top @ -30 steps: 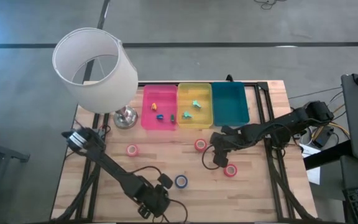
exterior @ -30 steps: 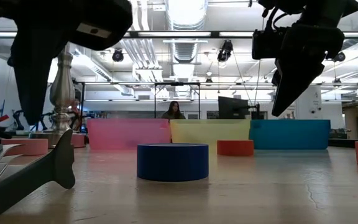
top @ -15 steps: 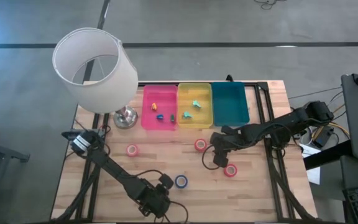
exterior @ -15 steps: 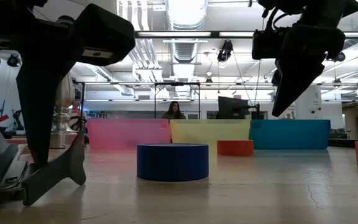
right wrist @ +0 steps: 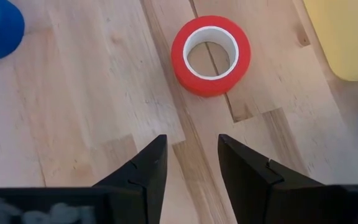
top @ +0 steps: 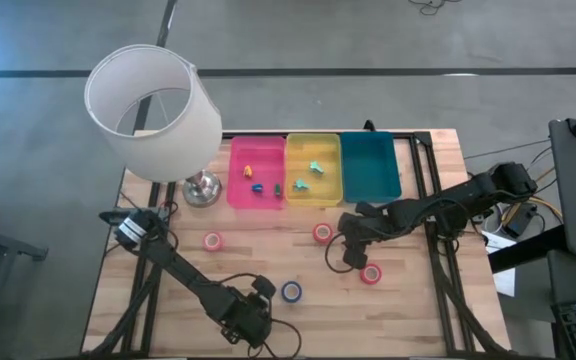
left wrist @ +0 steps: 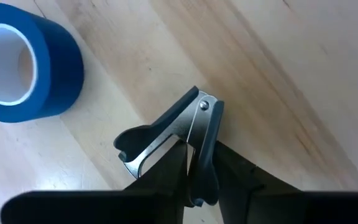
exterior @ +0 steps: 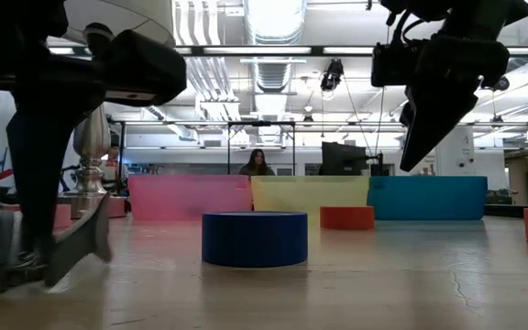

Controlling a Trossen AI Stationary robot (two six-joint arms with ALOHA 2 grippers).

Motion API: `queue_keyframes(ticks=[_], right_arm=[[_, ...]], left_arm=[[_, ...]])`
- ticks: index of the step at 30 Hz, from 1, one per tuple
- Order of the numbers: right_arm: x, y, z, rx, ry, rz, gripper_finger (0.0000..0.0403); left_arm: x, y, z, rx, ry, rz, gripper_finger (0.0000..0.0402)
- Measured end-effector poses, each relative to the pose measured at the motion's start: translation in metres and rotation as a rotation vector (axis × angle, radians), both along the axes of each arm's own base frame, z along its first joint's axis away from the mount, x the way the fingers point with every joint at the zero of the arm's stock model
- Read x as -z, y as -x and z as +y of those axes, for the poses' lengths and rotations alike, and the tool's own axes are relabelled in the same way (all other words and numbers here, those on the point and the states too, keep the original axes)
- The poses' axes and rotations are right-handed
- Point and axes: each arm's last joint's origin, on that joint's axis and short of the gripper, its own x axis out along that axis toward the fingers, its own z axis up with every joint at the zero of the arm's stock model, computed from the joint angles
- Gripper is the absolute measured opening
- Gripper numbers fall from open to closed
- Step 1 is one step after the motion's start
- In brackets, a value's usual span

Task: Pick and place Stapler, Stapler remover, tape
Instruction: Put the black staple remover into the yellow bin

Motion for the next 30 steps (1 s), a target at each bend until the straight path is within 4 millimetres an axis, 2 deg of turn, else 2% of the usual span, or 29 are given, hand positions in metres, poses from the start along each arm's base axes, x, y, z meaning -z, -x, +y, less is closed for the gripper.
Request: queue_keyframes(ticks=[5, 10, 15, 20, 25, 30], right_arm=[[0.0, 0.0, 0.0, 0.0, -0.001, -0.004, 0.0138], [0.0, -0.001, 0.0, 0.0, -0.001, -0.007, 0.0131], [0.0, -0.001, 0.0, -0.003, -0.012, -0.004, 0.0131], [0.0, 0.0, 0.002, -0.034, -0.066, 0.008, 0.0137], [0.001, 0.002, 0.006, -0.088, -0.078, 0.034, 0.0131], [0.001, 0.008, 0.015, -0.129, -0.094, 0.069, 0.0125]], left_arm=[[-0.002, -0.003, 0.003, -0.035, -0.075, -0.071, 0.0048], [-0.004, -0.008, 0.008, -0.086, -0.165, -0.163, 0.0054], [-0.008, -0.022, 0.028, -0.186, -0.349, -0.299, 0.006], [-0.014, -0.051, 0.068, -0.366, -0.43, -0.414, 0.0061], [-0.024, -0.089, 0.122, -0.587, -0.349, -0.561, 0.0062], [-0.037, -0.115, 0.177, -0.723, -0.283, -0.684, 0.0062]])
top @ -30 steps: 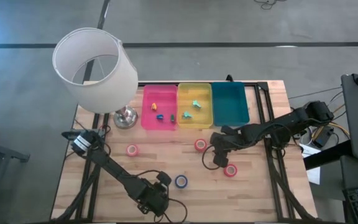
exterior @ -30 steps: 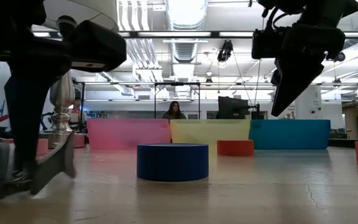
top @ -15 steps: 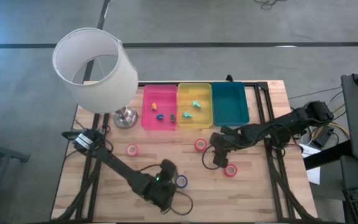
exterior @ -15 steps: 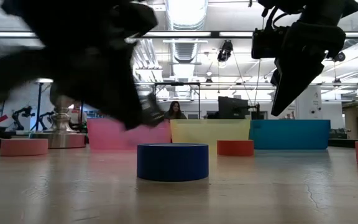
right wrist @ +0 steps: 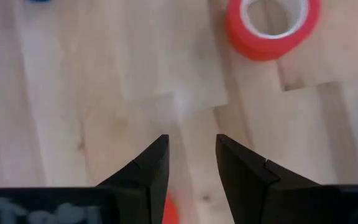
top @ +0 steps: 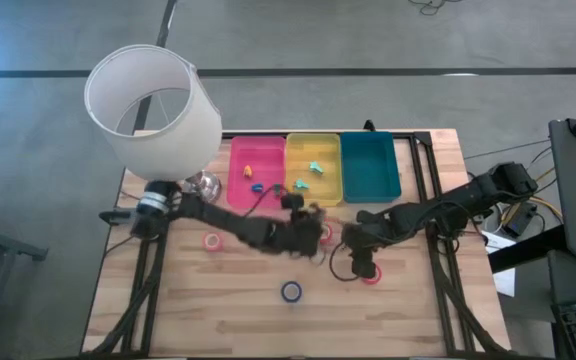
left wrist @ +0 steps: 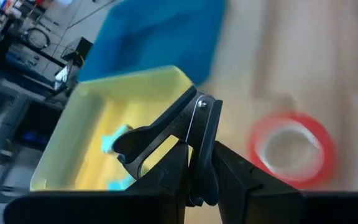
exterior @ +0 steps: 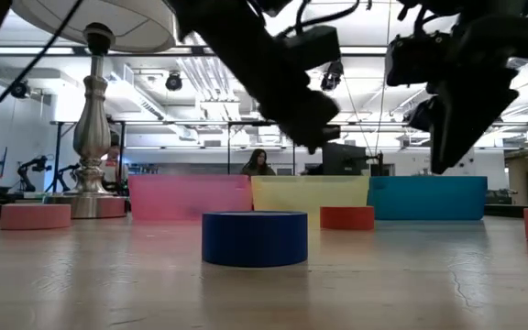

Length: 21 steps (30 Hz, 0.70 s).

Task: Pick and place Stapler, Stapler remover, tape
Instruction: Put the black staple remover into the yellow bin

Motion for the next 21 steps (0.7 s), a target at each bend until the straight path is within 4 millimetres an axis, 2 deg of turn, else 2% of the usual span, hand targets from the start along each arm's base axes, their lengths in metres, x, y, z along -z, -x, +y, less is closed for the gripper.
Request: queue_keyframes(ticks=[5, 11, 16, 21], right_arm=[[0.0, 0.001, 0.004, -0.036, -0.001, -0.002, 0.013], [-0.001, 0.0, 0.005, -0.146, 0.046, -0.027, 0.0137], [-0.001, -0.001, 0.005, -0.16, 0.052, -0.033, 0.0139], [-0.001, -0.001, 0.005, -0.16, 0.052, -0.033, 0.0134]], left_arm=[[-0.007, -0.013, 0.048, -0.059, 0.111, -0.148, 0.0062], [0.005, -0.015, 0.091, -0.225, 0.224, -0.237, 0.0062], [0.01, -0.016, 0.103, -0.254, 0.342, -0.287, 0.0062], [0.01, -0.015, 0.104, -0.298, 0.294, -0.296, 0.0063]])
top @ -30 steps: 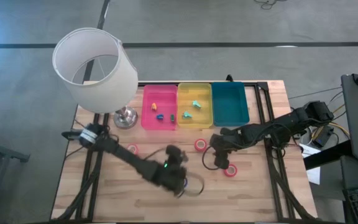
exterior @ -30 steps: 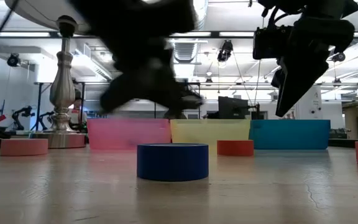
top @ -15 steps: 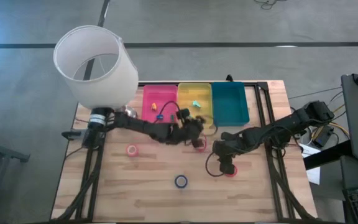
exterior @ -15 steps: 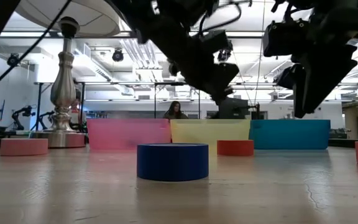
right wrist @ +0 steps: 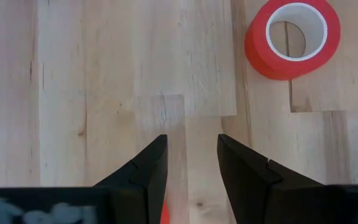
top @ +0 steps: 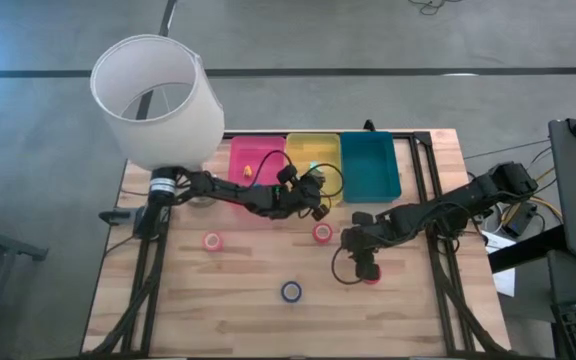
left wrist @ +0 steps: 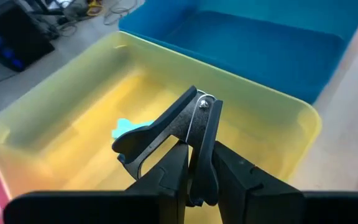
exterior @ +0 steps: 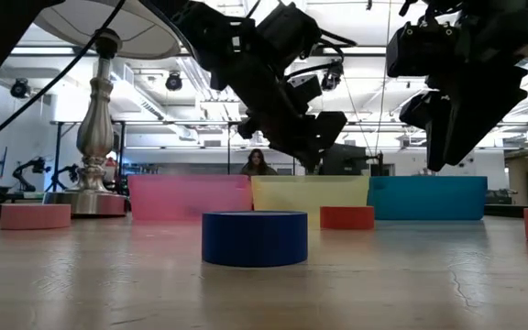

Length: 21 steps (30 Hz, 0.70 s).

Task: Pick and place Stapler, Stapler remover, tape
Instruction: Put the black staple remover into the yellow bin, then put the top orange tape into the blue bin

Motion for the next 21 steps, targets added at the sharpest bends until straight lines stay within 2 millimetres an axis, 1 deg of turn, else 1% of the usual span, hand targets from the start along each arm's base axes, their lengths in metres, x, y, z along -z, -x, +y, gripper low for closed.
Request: queue_keyframes(ticks=[4, 10, 14, 18, 21], right_arm=[[0.0, 0.0, 0.0, 0.0, -0.001, -0.001, 0.0133], [0.0, 0.0, 0.0, 0.003, -0.002, -0.001, 0.014], [0.0, 0.0, 0.0, 0.003, -0.002, -0.002, 0.0141], [0.0, 0.0, 0.0, 0.001, 0.001, -0.003, 0.0136], [-0.001, -0.001, 0.0, 0.001, -0.001, -0.01, 0.0133]], left_arm=[[0.0, 0.0, 0.0, -0.002, 0.011, -0.006, 0.008], [0.005, 0.003, 0.0, -0.016, 0.045, 0.02, 0.0133], [0.005, 0.002, -0.001, 0.034, 0.107, 0.006, 0.0162], [0.003, 0.001, -0.008, 0.065, 0.121, -0.001, 0.0171], [-0.007, 0.001, -0.019, 0.109, 0.099, -0.005, 0.0169]])
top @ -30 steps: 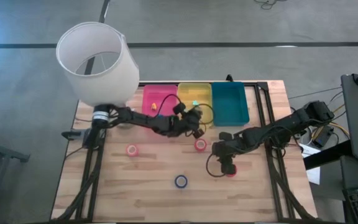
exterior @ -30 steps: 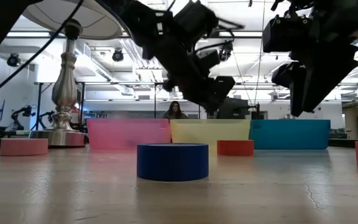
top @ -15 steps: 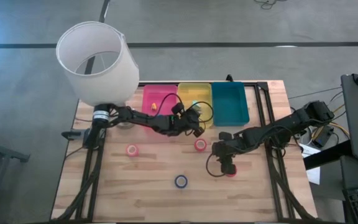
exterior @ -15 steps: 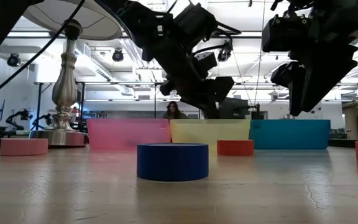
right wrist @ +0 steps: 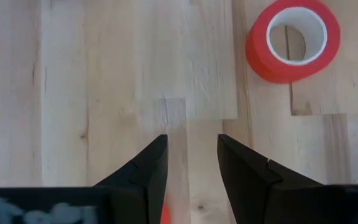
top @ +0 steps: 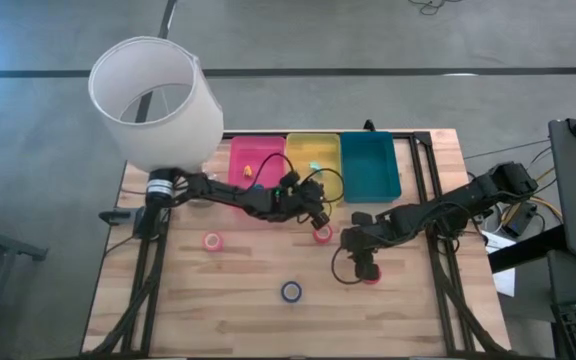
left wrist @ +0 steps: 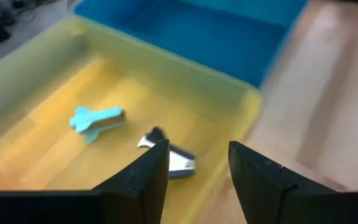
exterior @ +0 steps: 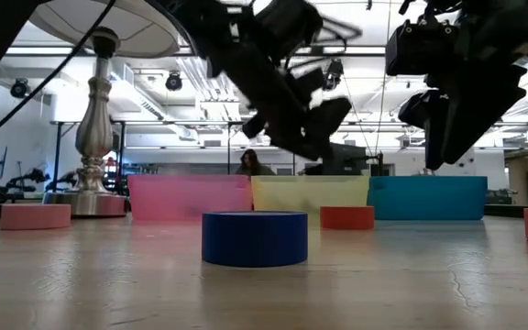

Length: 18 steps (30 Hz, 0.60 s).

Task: Pick and place Stapler, Stapler remover, tape
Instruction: Put the top orange tape into the blue bin

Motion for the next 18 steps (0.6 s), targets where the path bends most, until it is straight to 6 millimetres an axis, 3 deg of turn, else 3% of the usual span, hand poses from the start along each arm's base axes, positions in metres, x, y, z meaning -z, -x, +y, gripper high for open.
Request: queue_keyframes(ticks=[10, 18], right_arm=[[-0.003, -0.006, 0.0, -0.039, 0.009, -0.069, 0.0139], [-0.014, -0.026, -0.001, -0.199, 0.074, -0.318, 0.0139]], left_arm=[[-0.044, 0.016, -0.05, 0.12, 0.0, -0.059, 0.0147], [-0.051, 0.027, -0.099, 0.238, 0.003, -0.051, 0.0138]])
